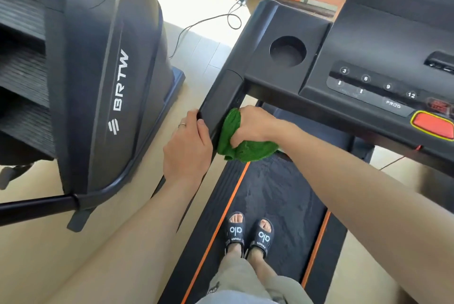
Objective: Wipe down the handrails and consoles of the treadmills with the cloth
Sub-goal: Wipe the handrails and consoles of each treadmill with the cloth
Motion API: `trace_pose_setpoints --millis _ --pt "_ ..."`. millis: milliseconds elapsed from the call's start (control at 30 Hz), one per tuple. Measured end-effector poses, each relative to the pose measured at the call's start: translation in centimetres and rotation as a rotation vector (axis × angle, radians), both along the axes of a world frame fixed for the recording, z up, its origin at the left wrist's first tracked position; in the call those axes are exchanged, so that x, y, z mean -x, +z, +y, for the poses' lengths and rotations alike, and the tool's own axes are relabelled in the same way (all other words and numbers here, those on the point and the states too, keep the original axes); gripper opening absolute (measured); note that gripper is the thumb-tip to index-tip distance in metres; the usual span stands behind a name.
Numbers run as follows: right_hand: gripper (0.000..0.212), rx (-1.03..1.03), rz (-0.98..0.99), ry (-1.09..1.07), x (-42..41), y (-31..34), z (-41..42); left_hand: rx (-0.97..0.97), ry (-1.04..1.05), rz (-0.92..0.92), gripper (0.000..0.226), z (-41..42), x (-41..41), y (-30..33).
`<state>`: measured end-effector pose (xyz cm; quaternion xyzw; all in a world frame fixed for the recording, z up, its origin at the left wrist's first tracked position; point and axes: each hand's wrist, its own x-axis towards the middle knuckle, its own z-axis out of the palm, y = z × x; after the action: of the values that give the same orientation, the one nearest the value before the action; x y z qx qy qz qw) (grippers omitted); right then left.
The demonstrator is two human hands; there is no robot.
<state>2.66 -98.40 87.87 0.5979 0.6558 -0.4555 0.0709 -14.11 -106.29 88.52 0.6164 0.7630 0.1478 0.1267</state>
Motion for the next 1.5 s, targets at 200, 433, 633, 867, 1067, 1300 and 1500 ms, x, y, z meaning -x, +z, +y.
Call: trace_pose_setpoints --millis 200,433,633,867,1067,1300,1500 --pt "0.031 0.42 0.176 -0.14 -0.6 1.0 0.9 -0.006 -0.013 -0.013 0.031 -0.1 0.2 -0.2" --pt "0.048 -0.95 -0.503 0.009 2.2 -3.3 -5.9 -0.064 -0.066 0.021 0.033 -0.2 0.3 -0.5" --pt "0.054 -0.549 -0.27 0.057 -0.3 -1.1 -4.5 -0.234 -0.374 0.224 0.059 -1.3 -1.2 0.4" --pt "0.036 0.06 -0.15 0.075 -11.4 0.1 -6.5 -0.049 -0.647 0.156 0.077 0.4 -9.9 1.1" --pt "0.053 -0.837 -0.64 0.069 -16.1 -2.8 -16.7 0.049 -1.076 0.464 0.074 -1.1 -15.1 -1.6" --pt "0.035 -0.003 -0.203 0.025 -19.5 0.2 -11.5 0.14 -1.087 0.484 0.033 1.4 -16.9 -0.9" --pt "0.034 0.122 -0.076 -0.056 -20.5 -0.1 -11.2 0.333 -1.122 0.435 0.033 4.3 -14.5 -0.8"
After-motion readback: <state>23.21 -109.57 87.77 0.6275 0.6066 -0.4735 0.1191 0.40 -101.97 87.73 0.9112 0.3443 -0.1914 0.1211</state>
